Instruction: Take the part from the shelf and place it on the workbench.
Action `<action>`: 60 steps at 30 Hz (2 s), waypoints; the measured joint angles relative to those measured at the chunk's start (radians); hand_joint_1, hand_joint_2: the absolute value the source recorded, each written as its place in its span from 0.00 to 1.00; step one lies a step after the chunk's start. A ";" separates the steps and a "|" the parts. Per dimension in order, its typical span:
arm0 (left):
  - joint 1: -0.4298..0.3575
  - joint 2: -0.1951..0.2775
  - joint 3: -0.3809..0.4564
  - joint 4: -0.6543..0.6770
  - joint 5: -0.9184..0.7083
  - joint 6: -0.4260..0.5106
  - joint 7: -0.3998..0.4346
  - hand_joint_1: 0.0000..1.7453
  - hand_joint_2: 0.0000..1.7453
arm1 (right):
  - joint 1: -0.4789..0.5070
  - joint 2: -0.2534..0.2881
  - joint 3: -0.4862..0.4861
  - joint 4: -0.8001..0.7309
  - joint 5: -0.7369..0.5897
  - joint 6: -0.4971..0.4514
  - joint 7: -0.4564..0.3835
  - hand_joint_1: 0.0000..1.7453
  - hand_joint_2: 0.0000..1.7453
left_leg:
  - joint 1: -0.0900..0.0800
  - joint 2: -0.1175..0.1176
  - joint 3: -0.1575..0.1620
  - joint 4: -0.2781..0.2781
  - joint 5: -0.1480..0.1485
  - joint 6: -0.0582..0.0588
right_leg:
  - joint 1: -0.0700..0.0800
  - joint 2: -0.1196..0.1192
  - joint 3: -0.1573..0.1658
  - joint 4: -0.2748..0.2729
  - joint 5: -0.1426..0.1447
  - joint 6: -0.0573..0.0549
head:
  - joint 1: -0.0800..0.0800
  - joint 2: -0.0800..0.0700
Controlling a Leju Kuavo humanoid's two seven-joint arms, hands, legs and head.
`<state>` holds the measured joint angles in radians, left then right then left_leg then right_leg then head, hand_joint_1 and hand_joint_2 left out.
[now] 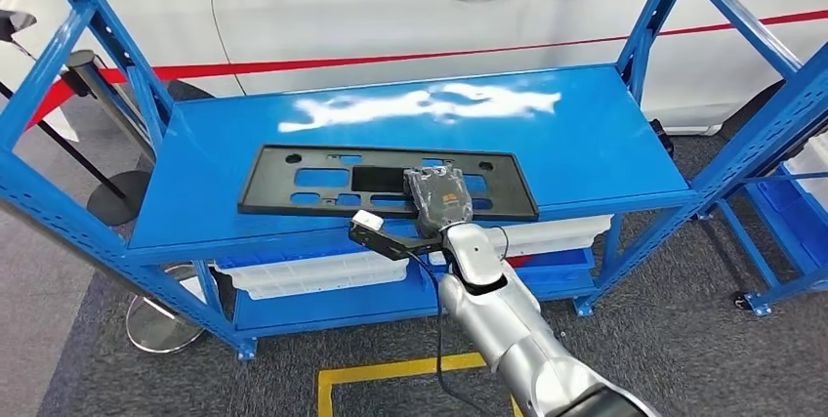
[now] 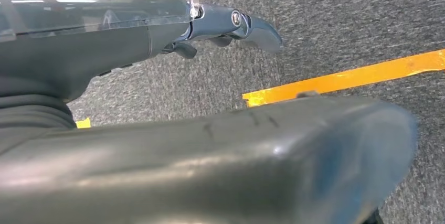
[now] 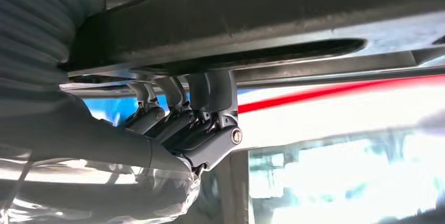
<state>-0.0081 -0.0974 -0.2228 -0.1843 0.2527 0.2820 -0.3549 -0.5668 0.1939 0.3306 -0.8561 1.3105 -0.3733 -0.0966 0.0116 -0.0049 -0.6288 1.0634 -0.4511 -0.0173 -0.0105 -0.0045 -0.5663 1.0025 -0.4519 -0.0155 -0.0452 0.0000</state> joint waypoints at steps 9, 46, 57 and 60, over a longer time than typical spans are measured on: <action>0.003 0.017 -0.004 0.004 -0.029 -0.036 -0.015 0.00 0.00 | 0.127 -0.037 -0.094 -0.687 -0.604 0.114 -0.060 1.00 1.00 | 0.004 0.001 0.009 0.002 0.022 -0.002 | 0.003 -0.004 0.008 0.010 -0.020 0.007 | 0.000 0.000; -0.014 0.038 0.011 0.008 0.026 0.040 0.040 0.00 0.00 | 0.585 -0.310 -0.393 -1.323 -1.311 0.176 -0.430 1.00 1.00 | -0.013 0.006 0.071 -0.077 0.017 0.057 | 0.011 0.004 -0.040 0.062 -0.038 0.028 | 0.000 0.000; -0.021 0.037 0.021 0.008 0.020 0.088 0.130 0.00 0.00 | 0.617 -0.331 -0.392 -1.324 -1.342 0.212 -0.460 1.00 1.00 | -0.005 0.004 -0.002 -0.039 0.059 0.023 | -0.009 0.014 0.053 0.029 -0.066 0.044 | 0.000 0.000; -0.020 0.038 0.021 0.009 0.019 0.089 0.133 0.00 0.00 | 0.614 -0.336 -0.392 -1.323 -1.345 0.212 -0.461 1.00 1.00 | -0.002 0.001 -0.018 -0.027 0.055 0.004 | -0.010 0.010 0.031 0.025 -0.046 0.016 | 0.000 0.000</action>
<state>-0.0286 -0.0593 -0.2014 -0.1752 0.2712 0.3710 -0.2216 0.0472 -0.1419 -0.0610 -2.1795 -0.0342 -0.1610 -0.5572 0.0093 -0.0043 -0.6468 1.0361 -0.3964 -0.0130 -0.0210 0.0059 -0.5354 1.0273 -0.4984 0.0007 -0.0450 0.0000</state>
